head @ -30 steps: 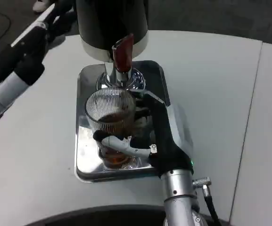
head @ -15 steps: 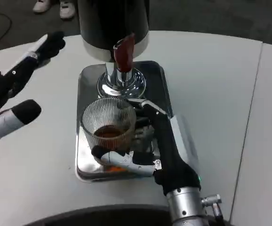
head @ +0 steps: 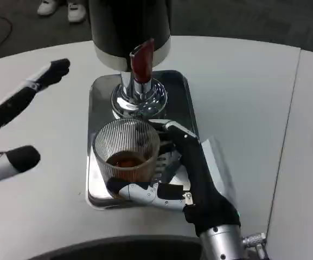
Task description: Grasp the cup under the faucet to collect the drink, then remove the cup.
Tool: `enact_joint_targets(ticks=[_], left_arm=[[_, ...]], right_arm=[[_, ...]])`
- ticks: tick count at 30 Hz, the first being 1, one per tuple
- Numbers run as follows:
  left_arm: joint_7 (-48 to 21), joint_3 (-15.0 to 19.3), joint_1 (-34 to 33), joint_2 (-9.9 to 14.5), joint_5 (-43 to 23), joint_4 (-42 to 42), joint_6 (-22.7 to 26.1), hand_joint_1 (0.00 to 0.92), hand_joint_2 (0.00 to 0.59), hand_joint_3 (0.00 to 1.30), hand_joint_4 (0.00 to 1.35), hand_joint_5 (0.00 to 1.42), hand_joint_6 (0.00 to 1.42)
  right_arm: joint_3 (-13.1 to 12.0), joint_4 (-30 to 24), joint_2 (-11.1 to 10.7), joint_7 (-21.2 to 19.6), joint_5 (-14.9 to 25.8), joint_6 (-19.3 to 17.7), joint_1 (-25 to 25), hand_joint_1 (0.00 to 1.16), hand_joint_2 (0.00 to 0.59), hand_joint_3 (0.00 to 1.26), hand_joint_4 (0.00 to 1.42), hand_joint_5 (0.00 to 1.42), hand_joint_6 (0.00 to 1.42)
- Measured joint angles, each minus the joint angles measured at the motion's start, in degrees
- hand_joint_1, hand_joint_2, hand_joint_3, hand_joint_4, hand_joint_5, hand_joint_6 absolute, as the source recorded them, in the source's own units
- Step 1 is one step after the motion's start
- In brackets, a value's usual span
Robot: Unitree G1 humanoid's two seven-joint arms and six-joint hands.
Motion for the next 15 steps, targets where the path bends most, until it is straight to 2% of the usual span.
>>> enact_joint_targets(ticks=[2,4,8,15], left_arm=[[-0.96,0.18,2.04,1.46,1.23,2.26,-4.79,0.0,0.08,0.04,0.0,0.02,0.0],[-1.42,0.05,3.64,2.2,2.26,4.67,-8.95,0.0,0.08,0.04,0.0,0.02,0.0],[-1.43,0.0,4.57,4.09,2.31,6.73,-13.32,0.0,0.08,0.04,0.0,0.02,0.0],[-1.43,-0.03,6.8,6.06,2.26,8.78,-16.71,0.0,0.08,0.03,0.0,0.01,0.0]], right_arm=[[-0.18,-0.02,0.0,0.0,0.0,0.13,0.06,0.91,0.105,0.78,0.83,1.04,1.04],[0.09,-5.33,-0.86,2.36,0.21,1.35,3.35,0.91,0.106,0.78,0.83,1.04,1.04],[1.59,-12.95,-1.3,6.58,0.59,2.08,8.36,0.9,0.109,0.78,0.83,1.04,1.04],[1.62,-18.97,-1.61,11.55,0.95,4.0,12.31,0.9,0.108,0.78,0.83,1.04,1.04]])
